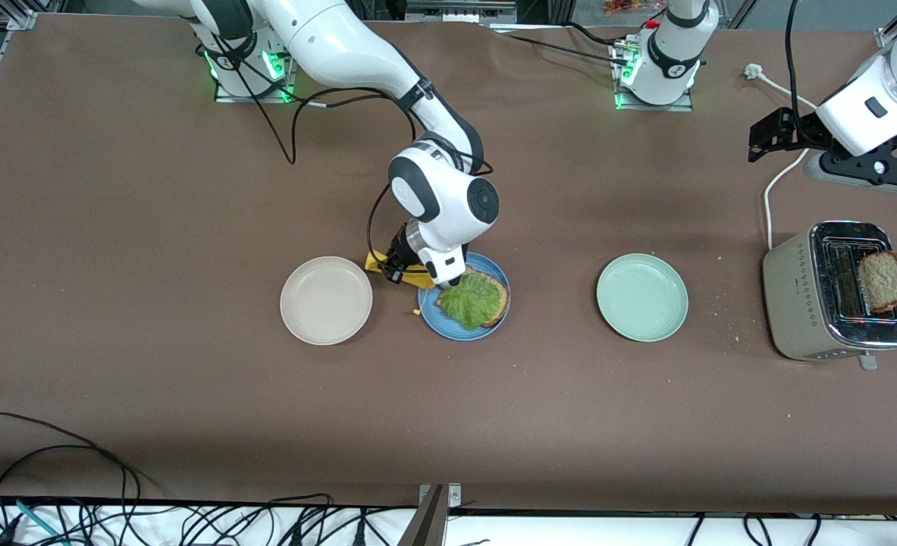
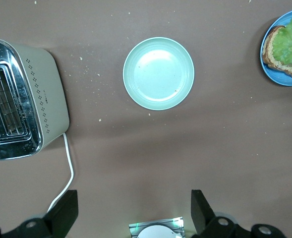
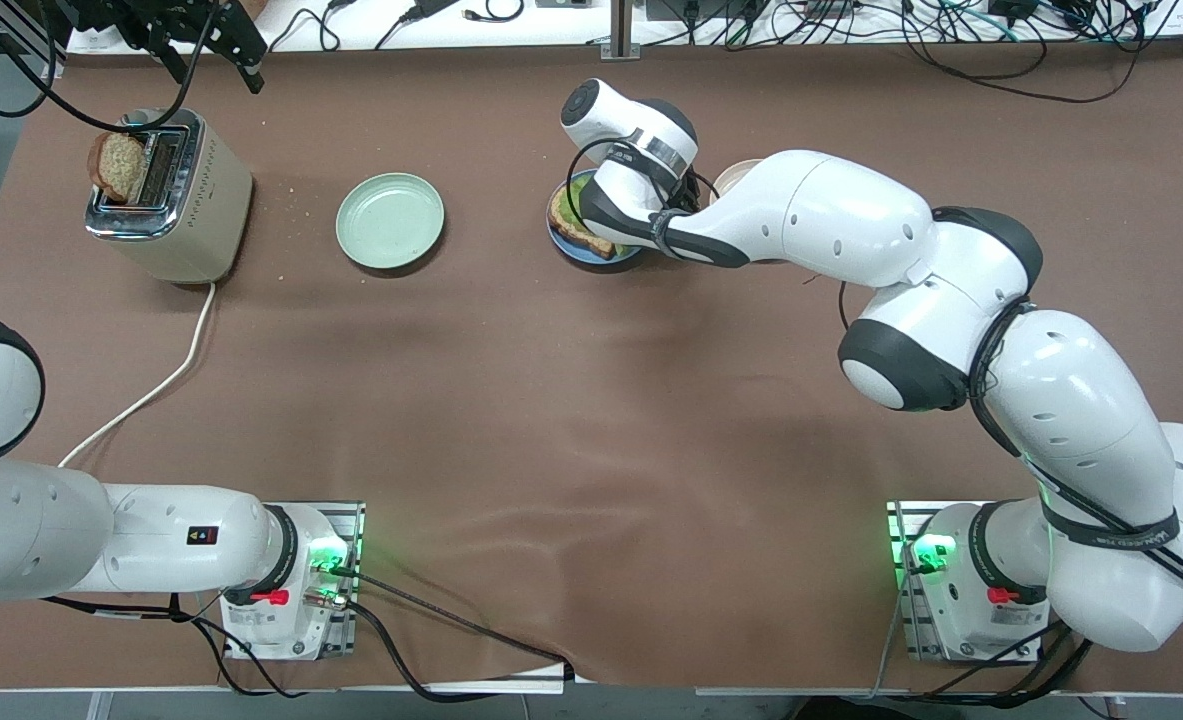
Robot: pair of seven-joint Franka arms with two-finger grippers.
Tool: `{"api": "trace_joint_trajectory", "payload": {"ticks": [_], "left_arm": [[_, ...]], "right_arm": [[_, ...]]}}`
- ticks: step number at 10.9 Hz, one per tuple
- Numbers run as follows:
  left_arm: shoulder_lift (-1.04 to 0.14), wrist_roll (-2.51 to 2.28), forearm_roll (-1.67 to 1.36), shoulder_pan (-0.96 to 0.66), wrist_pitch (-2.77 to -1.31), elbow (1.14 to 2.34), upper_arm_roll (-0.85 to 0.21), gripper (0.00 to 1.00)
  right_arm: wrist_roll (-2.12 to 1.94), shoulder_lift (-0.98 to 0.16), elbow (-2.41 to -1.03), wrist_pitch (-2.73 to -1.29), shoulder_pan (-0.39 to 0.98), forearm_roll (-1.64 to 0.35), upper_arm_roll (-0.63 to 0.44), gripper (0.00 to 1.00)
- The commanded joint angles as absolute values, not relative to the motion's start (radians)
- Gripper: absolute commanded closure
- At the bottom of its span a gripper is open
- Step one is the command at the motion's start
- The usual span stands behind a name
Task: Make sandwich in blue plate with both arms
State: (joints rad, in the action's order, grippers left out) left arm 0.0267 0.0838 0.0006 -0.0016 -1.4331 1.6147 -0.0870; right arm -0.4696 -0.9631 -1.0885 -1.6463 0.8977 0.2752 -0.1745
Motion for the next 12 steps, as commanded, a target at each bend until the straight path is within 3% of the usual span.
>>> {"api": "trace_joint_trajectory", "payload": {"ticks": [1,12], "left_arm": [[0.035,0.089,0.023,0.000,-1.420,1.612,-0.092,0.00],[0.035,0.084,0.023,0.000,-1.420,1.612,-0.095,0.00]], "right_arm": [[-0.459,-0.985,-1.037,-1.624,0.903,0.288,-0.181,1.00],[-0.463,-0.970,-1.049,-1.620,0.891,0.282,-0.180,1.00]]}}
